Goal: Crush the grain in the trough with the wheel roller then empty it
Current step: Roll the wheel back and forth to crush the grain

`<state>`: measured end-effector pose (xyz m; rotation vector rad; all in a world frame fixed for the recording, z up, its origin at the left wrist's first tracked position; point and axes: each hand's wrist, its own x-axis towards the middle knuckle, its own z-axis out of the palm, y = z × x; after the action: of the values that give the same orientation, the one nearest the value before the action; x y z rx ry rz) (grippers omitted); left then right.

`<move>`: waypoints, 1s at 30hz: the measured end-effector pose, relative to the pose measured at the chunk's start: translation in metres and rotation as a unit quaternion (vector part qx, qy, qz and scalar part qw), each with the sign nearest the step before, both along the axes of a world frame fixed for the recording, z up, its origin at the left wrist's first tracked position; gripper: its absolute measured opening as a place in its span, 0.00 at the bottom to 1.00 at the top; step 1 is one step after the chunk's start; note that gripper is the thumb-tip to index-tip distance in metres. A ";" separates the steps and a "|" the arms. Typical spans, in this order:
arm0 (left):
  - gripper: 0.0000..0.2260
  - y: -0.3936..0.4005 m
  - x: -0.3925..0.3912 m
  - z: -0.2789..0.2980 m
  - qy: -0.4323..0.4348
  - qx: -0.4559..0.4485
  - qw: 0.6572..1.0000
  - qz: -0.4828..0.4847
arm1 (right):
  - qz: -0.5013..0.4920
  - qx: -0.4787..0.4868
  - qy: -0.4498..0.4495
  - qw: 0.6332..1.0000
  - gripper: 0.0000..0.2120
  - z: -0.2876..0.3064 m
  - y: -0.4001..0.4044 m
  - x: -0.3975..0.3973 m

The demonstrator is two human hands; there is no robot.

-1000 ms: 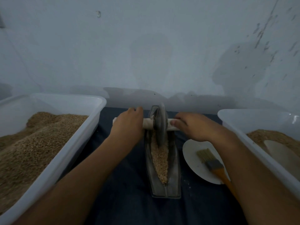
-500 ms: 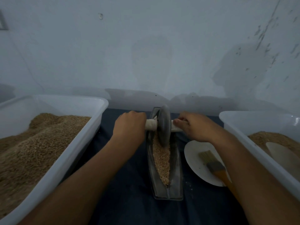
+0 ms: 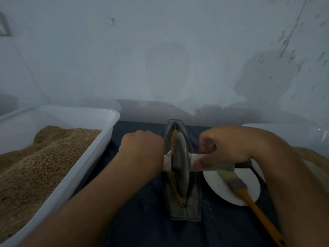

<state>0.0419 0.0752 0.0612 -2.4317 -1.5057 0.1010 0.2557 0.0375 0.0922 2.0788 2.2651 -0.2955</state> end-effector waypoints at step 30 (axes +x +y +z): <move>0.09 0.051 0.013 -0.044 -0.102 0.073 0.991 -0.037 | -0.023 0.190 0.067 0.979 0.17 -0.061 0.060 0.016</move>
<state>0.0551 0.1267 0.0174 -2.4350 -1.4454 -0.2727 0.2716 0.0970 0.0309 2.3525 2.5220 0.0008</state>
